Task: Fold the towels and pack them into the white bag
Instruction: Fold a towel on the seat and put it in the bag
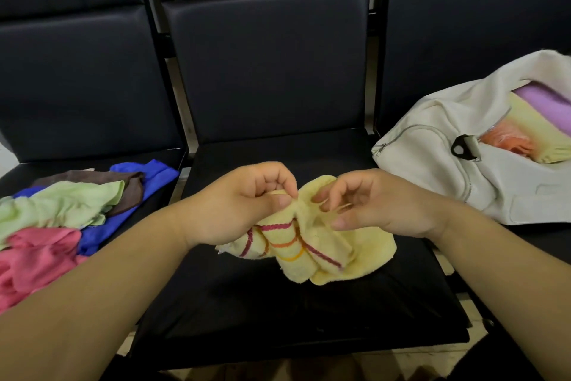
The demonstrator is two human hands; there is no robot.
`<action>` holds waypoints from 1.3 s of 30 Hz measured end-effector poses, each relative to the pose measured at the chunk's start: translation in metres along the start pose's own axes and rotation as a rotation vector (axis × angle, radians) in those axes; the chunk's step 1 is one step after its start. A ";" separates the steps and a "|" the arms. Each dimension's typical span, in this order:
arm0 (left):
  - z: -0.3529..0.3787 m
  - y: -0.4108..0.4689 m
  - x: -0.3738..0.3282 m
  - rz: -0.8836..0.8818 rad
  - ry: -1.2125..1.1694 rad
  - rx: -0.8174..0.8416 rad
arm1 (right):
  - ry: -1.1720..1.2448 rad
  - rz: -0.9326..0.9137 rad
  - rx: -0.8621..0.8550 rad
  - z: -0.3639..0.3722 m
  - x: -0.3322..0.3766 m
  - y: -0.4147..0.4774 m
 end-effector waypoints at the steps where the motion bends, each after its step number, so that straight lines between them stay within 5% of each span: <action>1: 0.001 0.002 -0.002 0.019 -0.017 0.004 | 0.013 -0.018 0.020 0.004 0.002 0.002; 9: -0.006 0.006 0.000 0.089 -0.097 -0.036 | 0.014 -0.102 0.147 0.022 0.008 0.019; 17: -0.025 -0.006 0.026 -0.248 0.133 0.416 | 0.284 -0.084 0.025 -0.001 0.010 0.019; 21: -0.035 -0.005 0.031 -0.214 0.097 0.218 | 0.177 -0.164 -0.077 -0.007 0.014 0.015; 24: -0.036 -0.002 0.033 -0.174 -0.167 0.014 | -0.069 -0.201 -0.118 -0.005 0.019 0.014; 29: -0.036 0.003 0.017 -0.135 -0.099 -0.202 | -0.482 0.036 0.078 0.010 0.014 0.017; 33: -0.036 -0.002 0.009 -0.081 0.083 -0.037 | -0.617 0.062 -0.050 0.005 0.012 0.020; 39: -0.024 -0.003 0.012 -0.214 0.315 0.197 | -0.385 -0.068 -0.195 -0.002 0.024 0.018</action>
Point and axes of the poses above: each hand's wrist, its own y-axis towards the middle knuckle, its own z-axis out of the palm, x = y × z, the point moved 1 cm from there along y, towards the middle knuckle, and after that the axes turned 3 degrees about x, right-handed, at the moved point
